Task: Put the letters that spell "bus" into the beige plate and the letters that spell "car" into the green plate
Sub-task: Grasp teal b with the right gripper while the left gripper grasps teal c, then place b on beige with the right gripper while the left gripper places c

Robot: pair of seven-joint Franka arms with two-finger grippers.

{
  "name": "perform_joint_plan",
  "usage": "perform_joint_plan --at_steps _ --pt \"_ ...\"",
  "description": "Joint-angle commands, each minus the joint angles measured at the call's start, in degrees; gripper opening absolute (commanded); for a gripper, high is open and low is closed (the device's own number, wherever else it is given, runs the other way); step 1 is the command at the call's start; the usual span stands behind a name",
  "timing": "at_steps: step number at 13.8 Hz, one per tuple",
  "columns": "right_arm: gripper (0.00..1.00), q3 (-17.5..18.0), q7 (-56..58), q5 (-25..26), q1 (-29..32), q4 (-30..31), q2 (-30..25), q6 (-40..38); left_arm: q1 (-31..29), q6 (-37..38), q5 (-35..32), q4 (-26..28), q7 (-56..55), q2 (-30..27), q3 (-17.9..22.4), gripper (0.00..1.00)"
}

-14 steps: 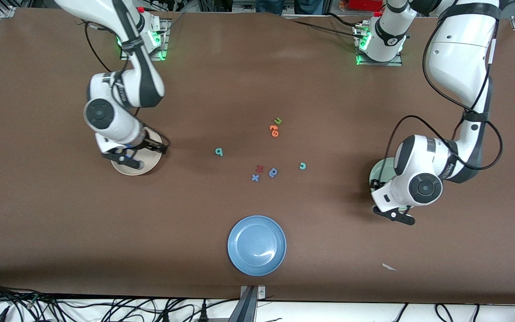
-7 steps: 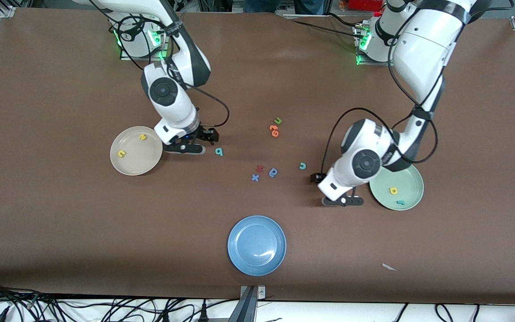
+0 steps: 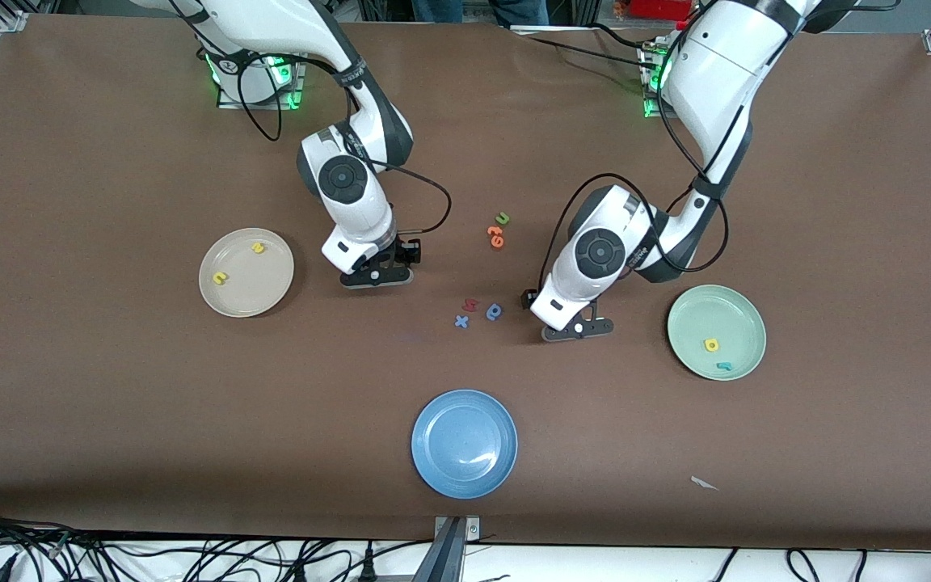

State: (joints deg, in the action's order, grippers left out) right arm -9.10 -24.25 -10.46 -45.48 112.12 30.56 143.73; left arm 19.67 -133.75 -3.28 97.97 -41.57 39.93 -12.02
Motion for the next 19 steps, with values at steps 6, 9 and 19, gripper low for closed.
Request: perform_joint_plan --at_steps 6,9,19 --pt "0.53 -0.04 0.43 0.44 -1.10 -1.11 3.90 3.48 1.42 -1.51 -2.00 1.78 -3.96 -0.12 0.60 0.57" --pt "0.33 -0.13 0.60 0.44 -1.54 -1.03 4.07 3.49 1.60 -1.51 -2.00 1.43 -4.40 0.32 0.77 0.42" --pt "0.08 -14.08 10.25 0.53 -1.45 -0.59 -6.91 -15.46 1.60 -2.31 -2.08 0.99 -4.41 0.85 1.12 0.17"
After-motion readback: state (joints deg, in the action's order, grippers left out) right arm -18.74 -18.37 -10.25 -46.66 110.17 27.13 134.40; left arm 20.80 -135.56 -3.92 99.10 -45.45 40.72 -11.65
